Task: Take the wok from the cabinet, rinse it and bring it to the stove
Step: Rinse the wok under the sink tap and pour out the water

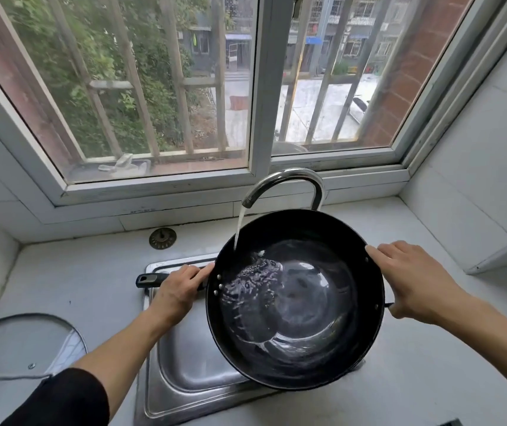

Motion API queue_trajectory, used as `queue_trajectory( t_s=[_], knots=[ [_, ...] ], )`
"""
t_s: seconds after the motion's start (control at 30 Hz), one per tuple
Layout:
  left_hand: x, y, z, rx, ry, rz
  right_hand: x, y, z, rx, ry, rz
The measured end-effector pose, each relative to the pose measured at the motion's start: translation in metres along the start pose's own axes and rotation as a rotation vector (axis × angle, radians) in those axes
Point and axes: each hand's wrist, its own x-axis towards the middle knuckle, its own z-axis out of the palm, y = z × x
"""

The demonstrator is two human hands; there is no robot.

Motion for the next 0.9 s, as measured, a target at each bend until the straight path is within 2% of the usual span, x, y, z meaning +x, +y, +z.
queue_trajectory(
  t_s=[0.43, 0.9],
  knots=[
    [0.027, -0.011, 0.012, 0.073, 0.035, 0.009, -0.006, -0.019, 0.033, 0.133, 0.225, 0.084],
    [0.044, -0.028, 0.008, 0.204, -0.052, 0.042, -0.001, -0.03, 0.062, 0.231, 0.251, 0.13]
  ],
)
